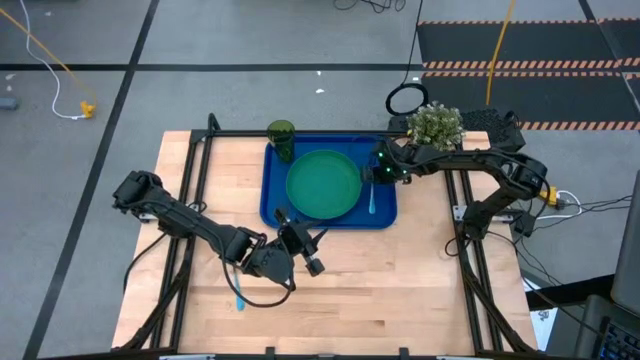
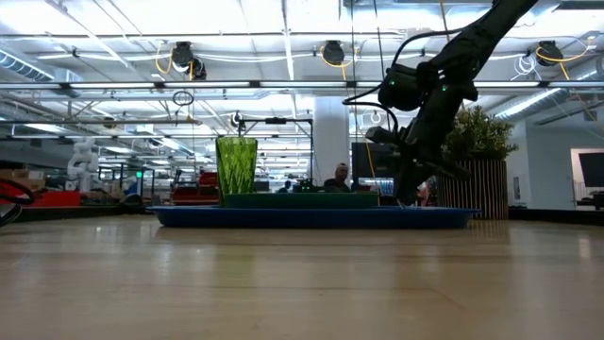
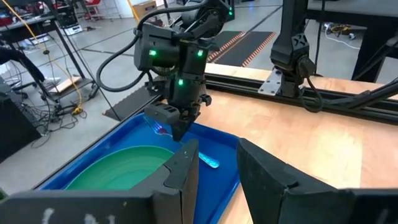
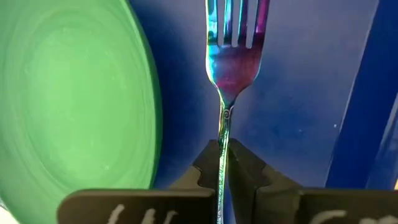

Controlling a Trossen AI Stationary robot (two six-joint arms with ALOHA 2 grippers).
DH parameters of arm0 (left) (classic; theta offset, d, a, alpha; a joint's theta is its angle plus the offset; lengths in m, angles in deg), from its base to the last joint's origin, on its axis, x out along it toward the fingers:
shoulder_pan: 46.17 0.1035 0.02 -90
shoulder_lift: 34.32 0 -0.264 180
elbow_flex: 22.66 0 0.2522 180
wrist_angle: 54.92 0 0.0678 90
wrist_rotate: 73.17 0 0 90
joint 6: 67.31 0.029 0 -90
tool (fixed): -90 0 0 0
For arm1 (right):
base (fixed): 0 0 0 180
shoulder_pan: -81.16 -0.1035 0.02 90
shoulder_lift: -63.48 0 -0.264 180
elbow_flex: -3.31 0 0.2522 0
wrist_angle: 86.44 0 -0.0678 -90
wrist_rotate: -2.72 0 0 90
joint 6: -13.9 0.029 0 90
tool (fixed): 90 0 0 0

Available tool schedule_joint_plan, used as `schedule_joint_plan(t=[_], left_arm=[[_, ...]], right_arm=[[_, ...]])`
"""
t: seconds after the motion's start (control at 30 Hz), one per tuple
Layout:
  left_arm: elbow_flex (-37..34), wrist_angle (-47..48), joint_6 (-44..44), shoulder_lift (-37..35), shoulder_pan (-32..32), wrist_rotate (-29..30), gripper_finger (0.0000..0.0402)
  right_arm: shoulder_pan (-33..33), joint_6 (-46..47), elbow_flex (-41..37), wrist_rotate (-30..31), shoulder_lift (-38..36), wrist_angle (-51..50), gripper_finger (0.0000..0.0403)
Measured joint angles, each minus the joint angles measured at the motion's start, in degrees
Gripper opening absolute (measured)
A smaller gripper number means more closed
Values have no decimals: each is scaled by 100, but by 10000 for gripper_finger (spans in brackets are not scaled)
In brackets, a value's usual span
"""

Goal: Pick and place plate/cup/fork/spoon on tray
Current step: Put the fork beside the green plate

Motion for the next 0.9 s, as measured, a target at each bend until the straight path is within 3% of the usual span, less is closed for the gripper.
schedule_joint_plan(t=[0.73,0.9], left_arm=[[0,-7,-9,2,8,2,111],[0,-7,-11,2,28,2,111]], right_arm=[[-38,-92,-2,336,5,523,4],[-23,-183,-4,258,313,531,4]])
